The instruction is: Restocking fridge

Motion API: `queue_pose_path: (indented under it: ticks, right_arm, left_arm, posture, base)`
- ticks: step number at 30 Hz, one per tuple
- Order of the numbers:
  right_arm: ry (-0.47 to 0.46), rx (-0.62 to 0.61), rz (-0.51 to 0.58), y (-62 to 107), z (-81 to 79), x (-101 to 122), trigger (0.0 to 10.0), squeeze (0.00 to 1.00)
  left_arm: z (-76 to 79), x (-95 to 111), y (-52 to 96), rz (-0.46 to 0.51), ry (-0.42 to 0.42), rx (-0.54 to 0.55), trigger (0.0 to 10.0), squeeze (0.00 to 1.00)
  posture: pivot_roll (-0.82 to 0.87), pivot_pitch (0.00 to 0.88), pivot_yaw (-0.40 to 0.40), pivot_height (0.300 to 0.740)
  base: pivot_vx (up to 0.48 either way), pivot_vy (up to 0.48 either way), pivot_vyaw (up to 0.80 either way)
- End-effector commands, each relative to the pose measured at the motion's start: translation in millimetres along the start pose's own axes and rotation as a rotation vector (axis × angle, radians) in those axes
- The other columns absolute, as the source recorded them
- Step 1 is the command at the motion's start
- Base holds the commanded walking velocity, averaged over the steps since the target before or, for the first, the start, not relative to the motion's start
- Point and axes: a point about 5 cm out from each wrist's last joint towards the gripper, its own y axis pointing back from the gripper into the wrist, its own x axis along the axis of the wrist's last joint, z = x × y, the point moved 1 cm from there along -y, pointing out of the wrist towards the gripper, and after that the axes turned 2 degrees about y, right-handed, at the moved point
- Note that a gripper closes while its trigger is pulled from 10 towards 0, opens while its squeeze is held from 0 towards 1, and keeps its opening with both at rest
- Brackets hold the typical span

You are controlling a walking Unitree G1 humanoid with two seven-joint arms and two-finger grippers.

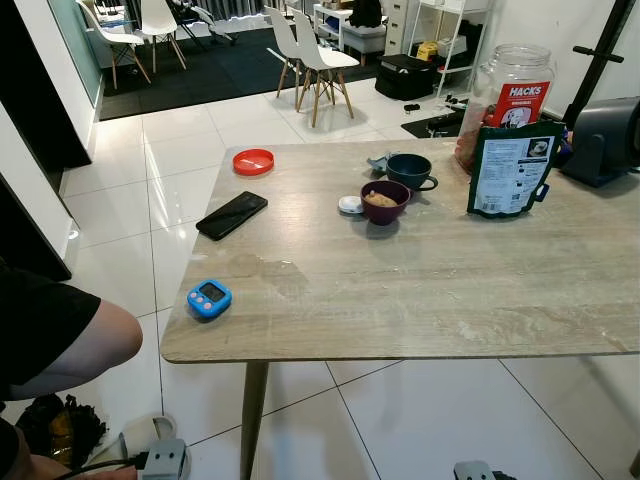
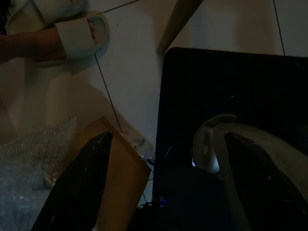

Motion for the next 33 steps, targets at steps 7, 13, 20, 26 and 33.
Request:
queue_pose_path:
  ticks: [7, 13, 20, 26, 33]
  right_arm:
    - [-0.023, 0.021, -0.014, -0.2, -6.0, -4.1, 10.0, 0.00]
    - [-0.023, 0.022, -0.016, -0.2, -5.9, -4.1, 10.0, 0.00]
    - [-0.018, 0.024, -0.019, -0.2, -6.0, -4.2, 10.0, 0.00]
    - [-0.017, 0.025, -0.018, -0.2, -6.0, -4.2, 10.0, 0.00]
    - [-0.017, 0.024, -0.019, -0.2, -5.9, -4.2, 10.0, 0.00]
  left_arm:
    - [2.4, -1.4, -0.8, -0.013, 0.007, 0.005, 10.0, 0.00]
    - [1.2, -2.3, -0.4, -0.018, 0.003, 0.006, 10.0, 0.00]
    - [0.8, -4.8, 0.1, -0.027, 0.006, 0.003, 10.0, 0.00]
    - [1.4, -6.4, 0.3, -0.032, 0.003, 0.000, 10.0, 0.00]
    - [1.4, -7.3, 0.4, -0.035, 0.006, 0.000, 10.0, 0.00]
  posture:
    - [0.02, 0.000, 0.045, 0.739]
    - [0.02, 0.000, 0.046, 0.739]
    - [0.02, 0.000, 0.044, 0.739]
    - [0.02, 0.000, 0.044, 0.739]
    - [0.02, 0.000, 0.044, 0.739]
  base:
    - [0.000, 0.000, 0.00]
    - [0.000, 0.000, 0.00]
    - [0.000, 0.000, 0.00]
    - [0.000, 0.000, 0.00]
    - [0.000, 0.000, 0.00]
